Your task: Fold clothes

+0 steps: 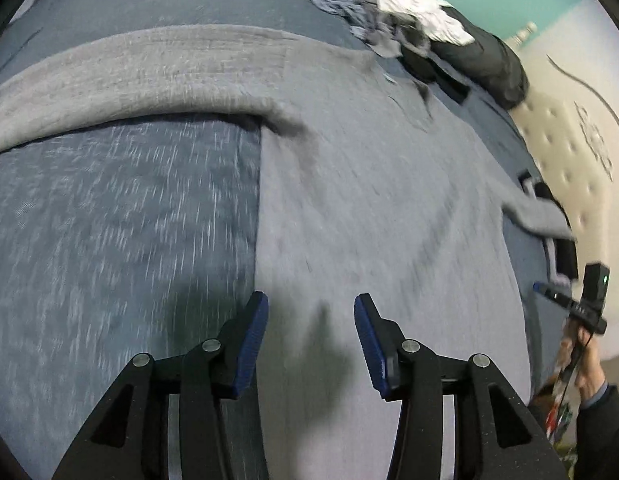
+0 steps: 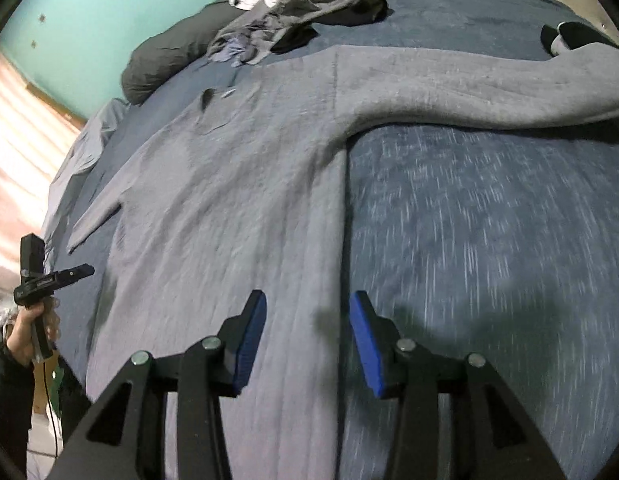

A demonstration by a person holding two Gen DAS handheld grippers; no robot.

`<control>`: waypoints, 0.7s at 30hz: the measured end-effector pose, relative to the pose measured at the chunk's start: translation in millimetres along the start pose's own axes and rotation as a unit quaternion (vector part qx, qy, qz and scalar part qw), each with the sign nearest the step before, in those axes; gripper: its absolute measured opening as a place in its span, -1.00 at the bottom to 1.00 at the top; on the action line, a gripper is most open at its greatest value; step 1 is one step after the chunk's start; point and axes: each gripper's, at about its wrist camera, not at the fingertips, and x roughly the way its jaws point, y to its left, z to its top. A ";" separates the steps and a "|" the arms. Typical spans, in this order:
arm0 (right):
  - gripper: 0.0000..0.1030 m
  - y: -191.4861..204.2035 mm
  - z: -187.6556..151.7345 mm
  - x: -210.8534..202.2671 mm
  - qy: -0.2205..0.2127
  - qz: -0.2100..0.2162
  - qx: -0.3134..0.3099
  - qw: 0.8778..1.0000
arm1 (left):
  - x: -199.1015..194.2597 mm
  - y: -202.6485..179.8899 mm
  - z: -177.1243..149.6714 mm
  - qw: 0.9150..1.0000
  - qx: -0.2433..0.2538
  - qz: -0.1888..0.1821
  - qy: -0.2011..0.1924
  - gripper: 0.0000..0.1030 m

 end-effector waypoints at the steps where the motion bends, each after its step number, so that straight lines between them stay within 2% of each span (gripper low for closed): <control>1: -0.14 -3.4 8.3 7.8 -0.001 0.002 0.006 1.000 | 10.0 2.7 8.8 1.000 -0.006 0.000 -0.001 -0.05; 7: -0.14 -17.8 49.2 48.2 0.001 0.003 0.025 1.000 | 48.5 15.1 56.2 1.000 -0.024 -0.006 -0.011 -0.05; 13: -0.14 -23.3 71.4 75.7 -0.001 0.015 0.032 0.999 | 66.7 21.9 77.4 0.999 -0.022 -0.009 -0.022 -0.07; 14: -0.20 -24.1 73.3 78.0 -0.002 0.020 0.033 0.999 | 66.7 22.4 78.2 0.999 -0.020 -0.008 -0.025 -0.13; 15: -0.54 -25.0 74.7 80.4 -0.002 0.022 0.033 0.999 | 66.7 23.0 79.1 0.999 -0.019 -0.007 -0.027 -0.21; 17: -0.87 -27.8 75.9 83.5 -0.001 0.012 0.036 0.999 | 66.6 24.2 80.8 0.999 -0.016 -0.005 -0.032 -0.85; 21: -0.96 -38.7 74.6 77.5 -0.015 0.005 0.061 0.998 | 66.4 26.6 84.3 0.999 -0.010 0.000 -0.043 -0.94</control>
